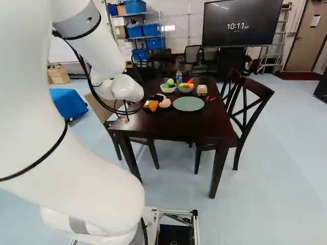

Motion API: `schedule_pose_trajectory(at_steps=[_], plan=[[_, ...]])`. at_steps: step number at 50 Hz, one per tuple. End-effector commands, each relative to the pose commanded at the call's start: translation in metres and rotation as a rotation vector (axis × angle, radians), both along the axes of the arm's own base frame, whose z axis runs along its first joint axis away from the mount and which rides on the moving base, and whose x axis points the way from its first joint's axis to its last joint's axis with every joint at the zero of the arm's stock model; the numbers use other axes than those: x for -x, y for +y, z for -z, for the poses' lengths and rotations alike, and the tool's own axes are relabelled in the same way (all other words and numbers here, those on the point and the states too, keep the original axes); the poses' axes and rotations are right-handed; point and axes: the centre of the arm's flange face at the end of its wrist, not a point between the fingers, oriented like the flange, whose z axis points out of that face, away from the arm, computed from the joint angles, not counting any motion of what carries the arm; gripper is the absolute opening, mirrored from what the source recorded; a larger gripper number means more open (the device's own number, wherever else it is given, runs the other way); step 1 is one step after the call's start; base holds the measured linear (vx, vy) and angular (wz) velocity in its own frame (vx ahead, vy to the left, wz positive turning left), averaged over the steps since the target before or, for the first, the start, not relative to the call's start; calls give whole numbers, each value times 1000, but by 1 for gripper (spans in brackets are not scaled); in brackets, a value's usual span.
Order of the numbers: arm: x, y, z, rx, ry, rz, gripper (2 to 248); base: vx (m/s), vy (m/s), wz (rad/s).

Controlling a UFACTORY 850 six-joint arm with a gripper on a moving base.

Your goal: Move the croissant to the empty plate

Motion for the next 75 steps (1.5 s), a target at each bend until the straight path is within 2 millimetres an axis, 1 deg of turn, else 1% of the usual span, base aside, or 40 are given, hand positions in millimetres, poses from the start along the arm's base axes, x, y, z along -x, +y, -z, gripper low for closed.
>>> schedule_pose_trajectory(at_steps=[23,54,75], plan=[[-26,6,-17,3,75,-13,247,0,0,0],[-64,6,-41,3,197,-5,247,0,0,0],[-100,6,-36,-4,272,3,247,0,0,0]])
